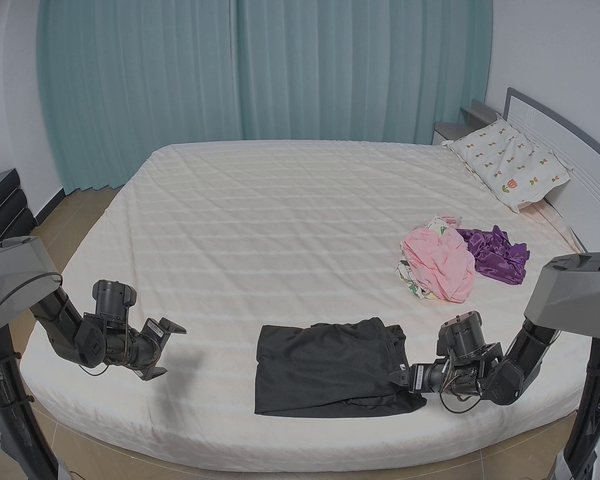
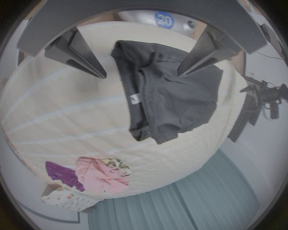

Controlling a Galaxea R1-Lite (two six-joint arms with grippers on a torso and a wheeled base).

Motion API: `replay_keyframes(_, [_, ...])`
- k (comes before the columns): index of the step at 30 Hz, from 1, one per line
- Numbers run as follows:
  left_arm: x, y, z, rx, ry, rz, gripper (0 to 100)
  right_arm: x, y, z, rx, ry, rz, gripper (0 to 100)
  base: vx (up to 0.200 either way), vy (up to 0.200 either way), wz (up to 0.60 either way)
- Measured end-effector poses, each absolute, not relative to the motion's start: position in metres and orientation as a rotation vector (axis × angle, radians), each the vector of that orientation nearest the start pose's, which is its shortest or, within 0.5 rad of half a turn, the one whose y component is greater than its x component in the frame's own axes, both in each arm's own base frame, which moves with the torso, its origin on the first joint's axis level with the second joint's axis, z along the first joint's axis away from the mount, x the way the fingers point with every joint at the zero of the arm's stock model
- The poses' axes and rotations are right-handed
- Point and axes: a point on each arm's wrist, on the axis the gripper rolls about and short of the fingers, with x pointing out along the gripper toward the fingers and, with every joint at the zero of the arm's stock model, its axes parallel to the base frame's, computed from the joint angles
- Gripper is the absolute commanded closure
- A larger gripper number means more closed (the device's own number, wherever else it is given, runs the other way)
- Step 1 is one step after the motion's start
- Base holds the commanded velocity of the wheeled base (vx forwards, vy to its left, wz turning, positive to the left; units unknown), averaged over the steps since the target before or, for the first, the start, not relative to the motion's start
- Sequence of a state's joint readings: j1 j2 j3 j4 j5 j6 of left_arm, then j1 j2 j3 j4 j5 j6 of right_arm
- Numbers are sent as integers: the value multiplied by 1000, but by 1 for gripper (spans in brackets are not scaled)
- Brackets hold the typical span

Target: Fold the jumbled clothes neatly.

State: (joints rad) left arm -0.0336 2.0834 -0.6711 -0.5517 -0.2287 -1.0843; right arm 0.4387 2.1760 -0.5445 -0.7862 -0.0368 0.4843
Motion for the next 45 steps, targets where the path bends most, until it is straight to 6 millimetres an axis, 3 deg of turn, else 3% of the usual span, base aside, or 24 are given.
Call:
replay_keyframes(11, [316, -16, 24, -1091, 910, 245, 0, 287, 140, -23, 280, 926, 218, 0, 0, 0, 0])
replay_keyframes(12, [316, -16, 24, -1092, 910, 245, 0, 288, 141, -24, 279, 929, 218, 100, 0, 0, 0])
replay_keyframes(25, [316, -16, 24, -1091, 910, 245, 0, 280, 133, -24, 252, 930, 153, 100, 0, 0, 0])
replay_keyframes(41, [315, -16, 23, -1089, 912, 244, 0, 248, 121, -14, 222, 971, 152, 100, 0, 0, 0])
replay_keyframes(42, [315, -16, 23, -1089, 912, 244, 0, 247, 121, -14, 218, 974, 153, 0, 0, 0, 0])
replay_keyframes(45, [315, -16, 23, -1089, 912, 244, 0, 244, 122, -14, 211, 979, 157, 0, 0, 0, 0])
